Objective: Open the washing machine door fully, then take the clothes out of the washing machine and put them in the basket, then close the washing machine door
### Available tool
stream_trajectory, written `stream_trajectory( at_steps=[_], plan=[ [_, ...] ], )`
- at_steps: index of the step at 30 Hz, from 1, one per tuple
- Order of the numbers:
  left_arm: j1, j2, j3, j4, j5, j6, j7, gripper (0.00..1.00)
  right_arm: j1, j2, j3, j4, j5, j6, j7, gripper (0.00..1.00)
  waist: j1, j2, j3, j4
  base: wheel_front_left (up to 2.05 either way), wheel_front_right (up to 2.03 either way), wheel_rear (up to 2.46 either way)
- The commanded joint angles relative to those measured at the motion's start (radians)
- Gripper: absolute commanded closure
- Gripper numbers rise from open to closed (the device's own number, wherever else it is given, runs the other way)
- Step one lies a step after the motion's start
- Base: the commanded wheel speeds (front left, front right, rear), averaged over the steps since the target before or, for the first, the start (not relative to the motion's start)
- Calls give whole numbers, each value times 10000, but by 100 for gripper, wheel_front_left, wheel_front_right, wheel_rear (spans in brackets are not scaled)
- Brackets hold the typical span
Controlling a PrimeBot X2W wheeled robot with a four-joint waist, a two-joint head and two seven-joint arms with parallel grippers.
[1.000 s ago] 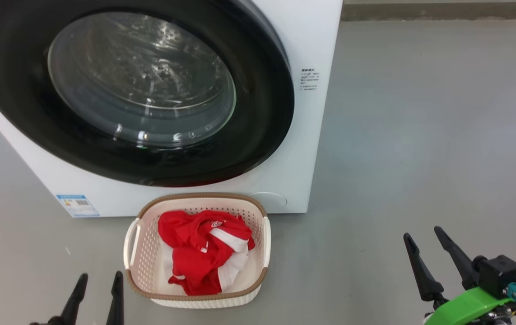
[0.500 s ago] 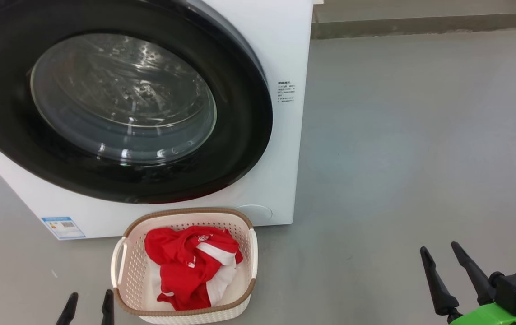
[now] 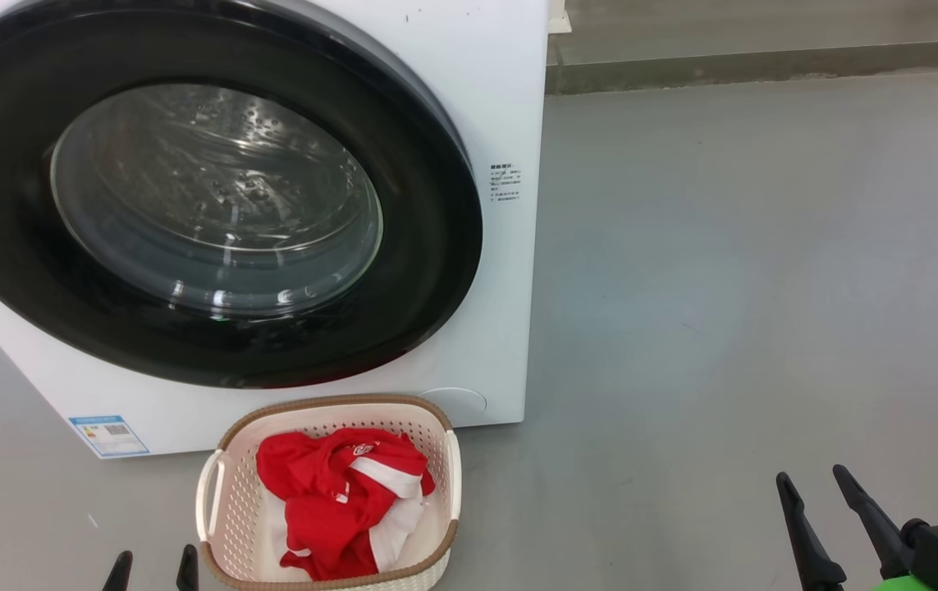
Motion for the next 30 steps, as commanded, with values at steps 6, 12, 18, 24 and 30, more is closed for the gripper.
stream_trajectory(
  at_steps=[6, 12, 18, 24, 30],
  plan=[
    [-144, 23, 408, -356, 218, -54, -122, 0, 43, -181, 133, -296, -138, -13, -26, 0, 0, 0, -25, -42, 0, 0, 0],
    [-118, -48, 420, -388, 198, -54, -122, 0, 86, -166, 99, -328, -126, -13, -26, 0, 0, 0, -30, -51, 0, 0, 0],
    [-122, -89, 433, -352, 151, -54, -122, 0, 70, -149, 78, -370, -136, -13, -26, 0, 0, 0, 3, -10, 0, 0, 0],
    [114, -330, -6, 351, 136, 13, 33, 100, 199, 270, 15, 324, 15, 0, 2, 100, 0, 0, 34, 14, 0, 0, 0],
    [28, -474, -7, 690, -230, 13, 153, 100, 134, 492, 0, 643, 342, 0, 112, 100, 4, 0, 41, 24, 0, 0, 0]
  ],
)
